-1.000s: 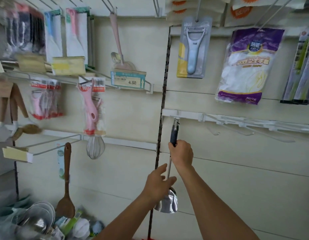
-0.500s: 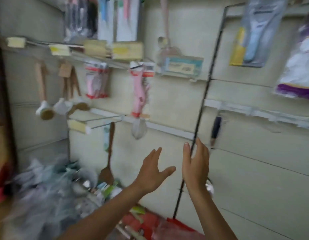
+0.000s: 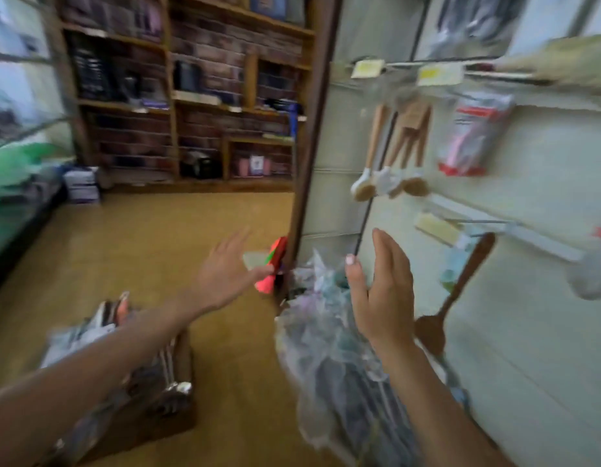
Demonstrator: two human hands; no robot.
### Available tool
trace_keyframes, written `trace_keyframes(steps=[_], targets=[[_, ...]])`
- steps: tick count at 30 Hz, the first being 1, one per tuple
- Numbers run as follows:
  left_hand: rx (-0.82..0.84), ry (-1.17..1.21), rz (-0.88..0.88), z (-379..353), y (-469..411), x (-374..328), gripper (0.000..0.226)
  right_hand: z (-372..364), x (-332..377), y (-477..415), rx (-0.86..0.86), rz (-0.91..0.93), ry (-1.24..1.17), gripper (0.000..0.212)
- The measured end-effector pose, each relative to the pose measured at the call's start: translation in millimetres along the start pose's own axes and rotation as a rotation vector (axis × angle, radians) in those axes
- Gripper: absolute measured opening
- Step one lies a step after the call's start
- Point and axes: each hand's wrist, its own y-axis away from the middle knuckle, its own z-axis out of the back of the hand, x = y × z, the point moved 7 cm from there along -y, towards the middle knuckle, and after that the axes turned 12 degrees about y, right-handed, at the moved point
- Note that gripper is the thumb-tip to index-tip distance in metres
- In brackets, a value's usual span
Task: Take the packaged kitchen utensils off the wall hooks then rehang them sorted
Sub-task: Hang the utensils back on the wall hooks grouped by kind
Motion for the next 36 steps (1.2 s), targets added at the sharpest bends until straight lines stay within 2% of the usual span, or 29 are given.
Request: trace_keyframes(steps=[2, 6, 12, 16, 18, 20, 21, 25, 29, 32, 33, 35, 36], targets=[[-0.058, -0.053, 0.034, 38, 1, 41, 0.086, -41, 31, 3, 0.041, 0.026, -0.033, 0.071], [-0.050, -0.113, 0.171, 84, 10, 135, 0.091, -125, 98, 24, 0.166, 0.068, -0.089, 0.071], [-0.032, -0.170, 0.262, 100, 1, 257, 0.091, -238, 170, 65, 0.290, 0.093, -0.116, 0.073], [0.004, -0.123, 0.333, 85, -6, 335, 0.088, -309, 192, 101, 0.391, 0.038, -0.103, 0.078], [0.021, -0.098, 0.381, 66, -4, 372, 0.067, -345, 201, 126, 0.441, 0.011, -0.107, 0.076], [0.073, -0.082, 0.414, 40, 2, 402, 0.031, -384, 208, 152, 0.548, -0.024, -0.102, 0.076], [0.098, -0.078, 0.416, 26, 5, 415, 0.020, -402, 211, 166, 0.606, -0.035, -0.093, 0.075], [0.184, -0.147, 0.515, -19, 13, 475, 0.037, -462, 215, 223, 0.800, -0.095, -0.047, 0.059], [0.231, -0.169, 0.690, -44, 9, 517, 0.032, -507, 221, 285, 1.024, -0.177, 0.014, 0.040], [0.198, -0.080, 0.807, -50, 4, 539, 0.027, -519, 227, 307, 1.098, -0.153, 0.164, 0.051], [0.185, -0.057, 0.837, -50, 2, 544, 0.026, -520, 230, 308, 1.088, -0.142, 0.185, 0.050], [0.149, -0.023, 0.876, -49, -2, 555, 0.022, -524, 237, 305, 1.188, -0.151, 0.158, 0.038], [0.138, -0.004, 0.901, -47, -2, 561, 0.018, -532, 232, 307, 1.140, -0.178, 0.136, 0.035]])
